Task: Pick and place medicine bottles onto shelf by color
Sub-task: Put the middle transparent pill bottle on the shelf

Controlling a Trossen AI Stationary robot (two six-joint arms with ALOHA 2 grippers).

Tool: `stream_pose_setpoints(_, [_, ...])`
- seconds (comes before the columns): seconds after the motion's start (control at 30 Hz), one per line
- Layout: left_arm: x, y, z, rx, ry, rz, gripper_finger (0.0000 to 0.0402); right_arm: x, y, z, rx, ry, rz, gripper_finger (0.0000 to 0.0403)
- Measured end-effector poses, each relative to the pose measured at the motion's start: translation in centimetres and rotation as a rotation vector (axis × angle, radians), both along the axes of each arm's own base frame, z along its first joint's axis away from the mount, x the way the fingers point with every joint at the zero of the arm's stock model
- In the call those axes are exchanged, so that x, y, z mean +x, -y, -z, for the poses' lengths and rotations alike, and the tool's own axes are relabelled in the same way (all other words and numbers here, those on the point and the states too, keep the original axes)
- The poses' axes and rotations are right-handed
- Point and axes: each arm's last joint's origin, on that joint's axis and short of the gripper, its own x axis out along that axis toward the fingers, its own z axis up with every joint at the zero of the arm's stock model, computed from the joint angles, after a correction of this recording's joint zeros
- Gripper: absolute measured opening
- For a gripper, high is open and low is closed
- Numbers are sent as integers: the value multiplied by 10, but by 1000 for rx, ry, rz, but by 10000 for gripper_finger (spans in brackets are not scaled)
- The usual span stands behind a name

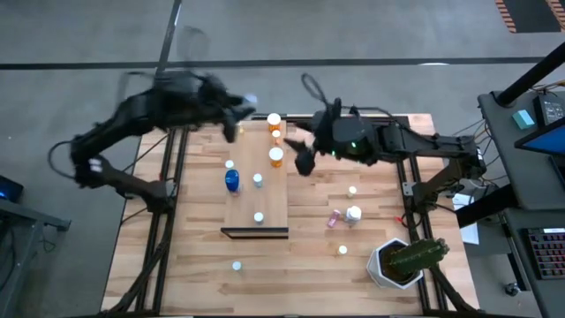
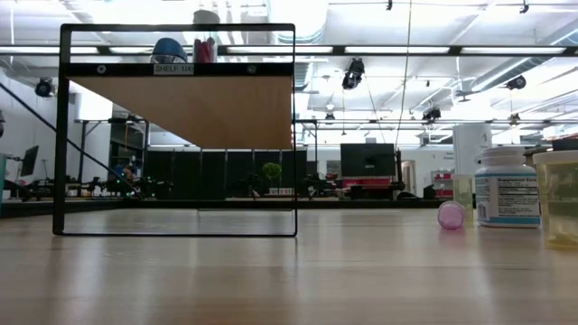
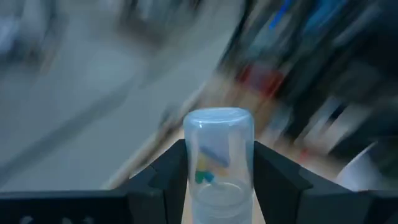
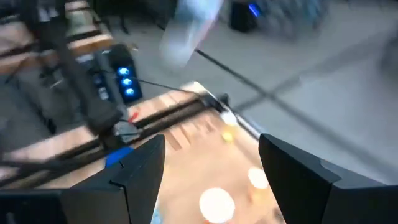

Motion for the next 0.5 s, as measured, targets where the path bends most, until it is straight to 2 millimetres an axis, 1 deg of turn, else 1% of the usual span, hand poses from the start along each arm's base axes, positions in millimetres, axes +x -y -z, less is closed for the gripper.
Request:
stream_pose_setpoints(0.03, [-7, 6, -12, 44, 113, 38, 134, 3, -5, -2, -53, 11, -33, 249])
stream_pose_setpoints(0.1, [-21, 17, -29, 116, 310, 116, 134, 6, -17, -7, -151, 44, -95, 249])
stream_pose_setpoints(0.2, [-33, 27, -40, 214, 541, 287, 134, 21, -32, -13, -252, 200, -147, 249])
stream_pose_setpoints(0.27, [-34, 30, -41, 267, 677, 375, 134, 32, -39, -15, -303, 323, -204, 249])
stream_pose_setpoints(0.33, [-31, 31, -37, 287, 780, 437, 134, 42, -45, -17, -377, 448, -246, 249])
stream_pose_setpoints(0.43, [-22, 31, -28, 300, 935, 495, 134, 51, -47, -21, -487, 599, -208, 249])
stream_pose_setpoints(0.5, [-14, 30, -23, 306, 1061, 528, 134, 52, -46, -26, -539, 661, -149, 249])
